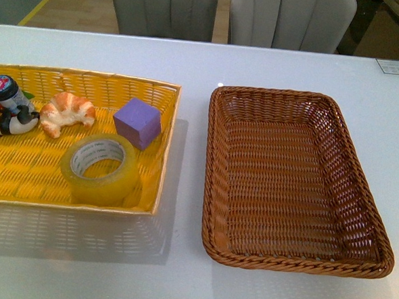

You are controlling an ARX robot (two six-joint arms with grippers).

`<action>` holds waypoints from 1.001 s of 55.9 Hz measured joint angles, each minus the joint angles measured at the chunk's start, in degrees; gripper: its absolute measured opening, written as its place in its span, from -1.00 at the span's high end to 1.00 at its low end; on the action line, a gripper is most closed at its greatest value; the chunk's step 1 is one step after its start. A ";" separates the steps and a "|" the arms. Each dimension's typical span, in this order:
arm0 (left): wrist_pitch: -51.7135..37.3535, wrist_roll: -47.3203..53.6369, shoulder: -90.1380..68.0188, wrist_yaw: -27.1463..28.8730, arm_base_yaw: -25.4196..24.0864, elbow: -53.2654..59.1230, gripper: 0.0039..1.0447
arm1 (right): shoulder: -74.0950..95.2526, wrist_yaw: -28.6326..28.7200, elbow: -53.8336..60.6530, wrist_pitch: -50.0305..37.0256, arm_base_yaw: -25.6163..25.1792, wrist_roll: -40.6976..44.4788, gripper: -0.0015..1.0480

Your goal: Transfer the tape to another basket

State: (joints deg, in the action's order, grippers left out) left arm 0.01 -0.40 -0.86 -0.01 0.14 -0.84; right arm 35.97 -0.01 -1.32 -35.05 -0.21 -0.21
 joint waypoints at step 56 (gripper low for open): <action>0.00 0.00 0.00 0.00 0.00 0.00 -0.83 | -26.08 0.00 0.04 25.14 0.00 0.00 0.96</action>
State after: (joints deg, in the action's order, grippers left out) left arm 0.01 -0.40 -0.86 -0.01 0.14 -0.84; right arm 9.89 -0.01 -1.28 -9.91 -0.21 -0.21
